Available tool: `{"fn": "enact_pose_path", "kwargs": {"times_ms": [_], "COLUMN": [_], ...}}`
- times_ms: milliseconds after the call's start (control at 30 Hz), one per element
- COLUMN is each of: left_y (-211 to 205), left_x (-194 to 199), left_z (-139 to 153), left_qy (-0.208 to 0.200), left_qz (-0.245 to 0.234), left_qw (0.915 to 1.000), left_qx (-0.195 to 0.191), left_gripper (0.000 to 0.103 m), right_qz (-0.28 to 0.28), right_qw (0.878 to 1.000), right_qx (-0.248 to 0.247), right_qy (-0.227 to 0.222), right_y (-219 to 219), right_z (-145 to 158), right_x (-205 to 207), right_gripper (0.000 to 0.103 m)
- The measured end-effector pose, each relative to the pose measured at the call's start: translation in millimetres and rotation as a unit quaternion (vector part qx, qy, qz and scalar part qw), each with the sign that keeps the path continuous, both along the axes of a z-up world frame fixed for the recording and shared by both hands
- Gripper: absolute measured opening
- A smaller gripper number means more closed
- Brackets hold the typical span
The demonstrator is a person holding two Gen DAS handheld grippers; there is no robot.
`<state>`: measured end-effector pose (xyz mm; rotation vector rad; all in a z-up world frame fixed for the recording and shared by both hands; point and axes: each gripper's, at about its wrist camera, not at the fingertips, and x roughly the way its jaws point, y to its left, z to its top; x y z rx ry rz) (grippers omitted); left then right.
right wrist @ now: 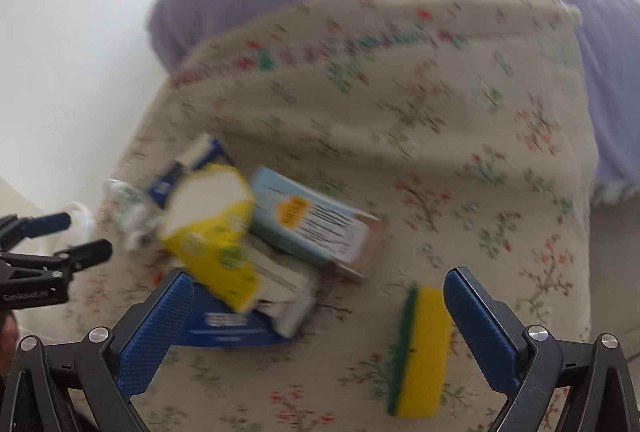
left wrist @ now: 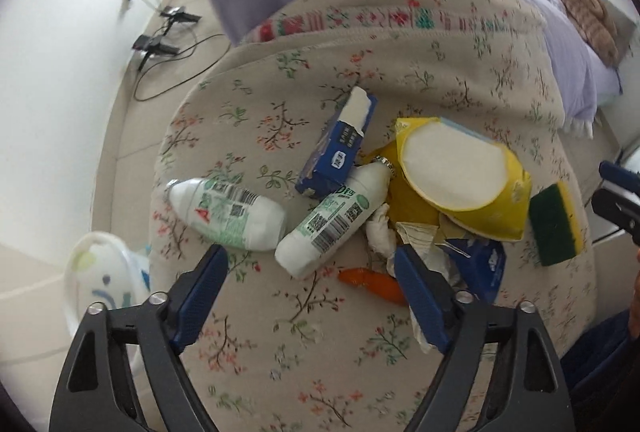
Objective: Collect trash
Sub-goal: 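Grasp the white AD bottle with the left tool while the right tool grasps the yellow sponge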
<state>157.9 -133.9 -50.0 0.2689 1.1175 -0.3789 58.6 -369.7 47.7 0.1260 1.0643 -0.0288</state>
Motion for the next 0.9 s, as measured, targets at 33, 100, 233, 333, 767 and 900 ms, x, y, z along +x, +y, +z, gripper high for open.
{"fn": "enact_pose_path", "kwargs": {"times_ms": [33,100,233,333,767,900], "left_y": [-4.9,-10.9,-21.9,-30.2,-44.1,-38.2], "left_x": [2.2,4.3,14.7,22.9,7.1,1.3], "left_z": [-5.0,-13.5,-28.6,-39.0,-45.1,-41.1], "left_qy": [-0.002,-0.001,0.017,0.028,0.02,0.031], "left_qz": [-0.014,-0.032,-0.045,-0.049,-0.069,-0.056], "left_qw": [0.9999,0.9993,0.9982,0.9973,0.9956,0.9966], "left_qx": [0.007,0.02,0.036,0.047,0.061,0.052], "left_gripper": [0.079,0.074,0.053,0.05,0.04,0.038], "right_qz": [-0.011,-0.028,-0.05,-0.062,-0.067,-0.062], "right_qw": [1.0,0.999,0.996,0.994,0.993,0.993], "right_qx": [-0.01,-0.028,-0.05,-0.056,-0.034,-0.032], "right_qy": [0.013,0.03,0.052,0.068,0.088,0.091], "right_y": [-4.7,-15.1,-30.5,-35.0,-33.3,-25.9], "right_z": [-6.3,-12.5,-19.1,-26.8,-49.0,-57.8], "right_x": [0.6,1.4,-4.2,-10.3,-13.5,-11.1], "right_gripper": [0.103,0.103,0.103,0.103,0.089,0.066]}}
